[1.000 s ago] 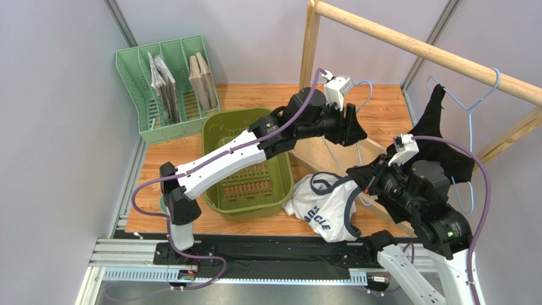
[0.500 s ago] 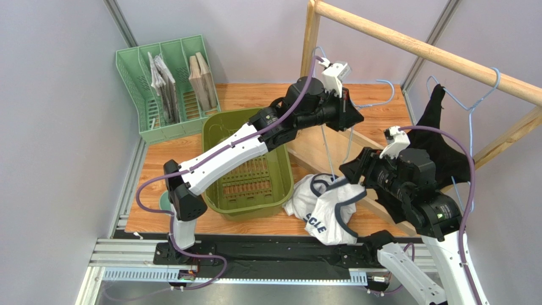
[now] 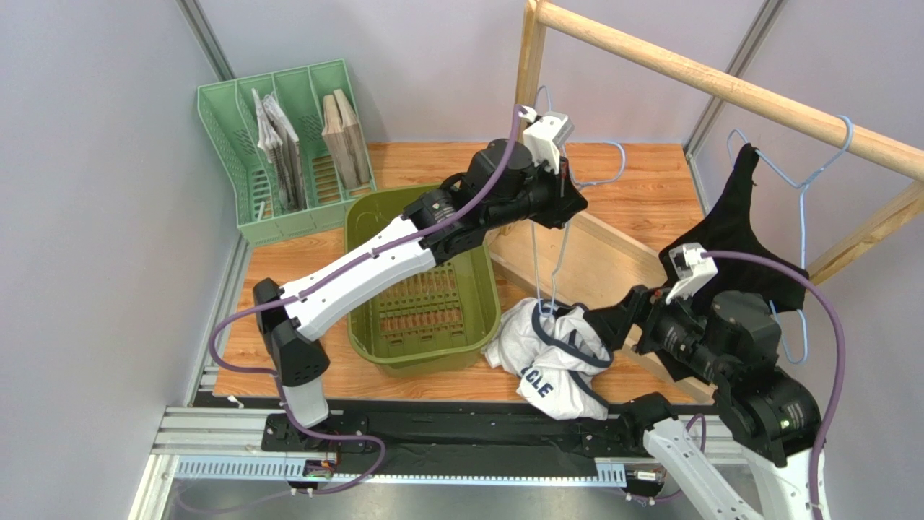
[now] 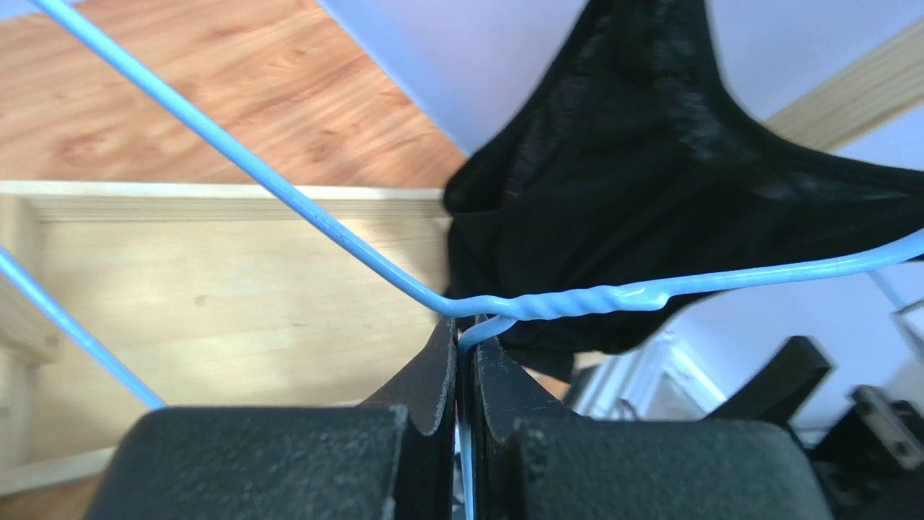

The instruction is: Remove the tank top from the hanger

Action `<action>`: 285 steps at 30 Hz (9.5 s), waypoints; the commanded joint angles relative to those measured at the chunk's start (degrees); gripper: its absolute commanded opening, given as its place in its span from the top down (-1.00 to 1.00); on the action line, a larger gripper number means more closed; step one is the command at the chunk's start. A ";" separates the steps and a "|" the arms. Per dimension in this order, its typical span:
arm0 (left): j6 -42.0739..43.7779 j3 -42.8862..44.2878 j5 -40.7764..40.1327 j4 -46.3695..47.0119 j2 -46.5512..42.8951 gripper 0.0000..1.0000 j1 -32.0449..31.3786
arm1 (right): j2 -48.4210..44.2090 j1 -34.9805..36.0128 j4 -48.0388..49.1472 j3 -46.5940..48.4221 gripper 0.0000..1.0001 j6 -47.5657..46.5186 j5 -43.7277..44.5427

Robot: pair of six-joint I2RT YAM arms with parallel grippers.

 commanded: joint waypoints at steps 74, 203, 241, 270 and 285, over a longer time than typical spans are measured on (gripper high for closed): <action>-2.67 -58.81 6.63 13.38 -47.42 -0.49 -15.89 | 23.23 0.05 8.96 20.52 1.00 9.15 15.54; 4.09 -57.40 10.23 -3.12 -36.16 0.90 37.63 | -4.98 0.13 -17.40 25.52 -0.96 8.36 20.29; -3.03 -70.59 37.30 32.28 -58.68 -0.70 5.57 | 1.16 0.05 -15.73 23.40 -0.94 5.11 27.74; 9.64 -69.36 19.98 25.87 -47.94 -0.70 -26.62 | 25.26 -0.04 -6.50 44.43 -1.00 -13.44 77.14; 7.44 -69.00 22.45 26.66 -46.53 -0.68 -27.23 | 14.89 -0.04 -6.24 28.61 -1.00 -11.33 74.79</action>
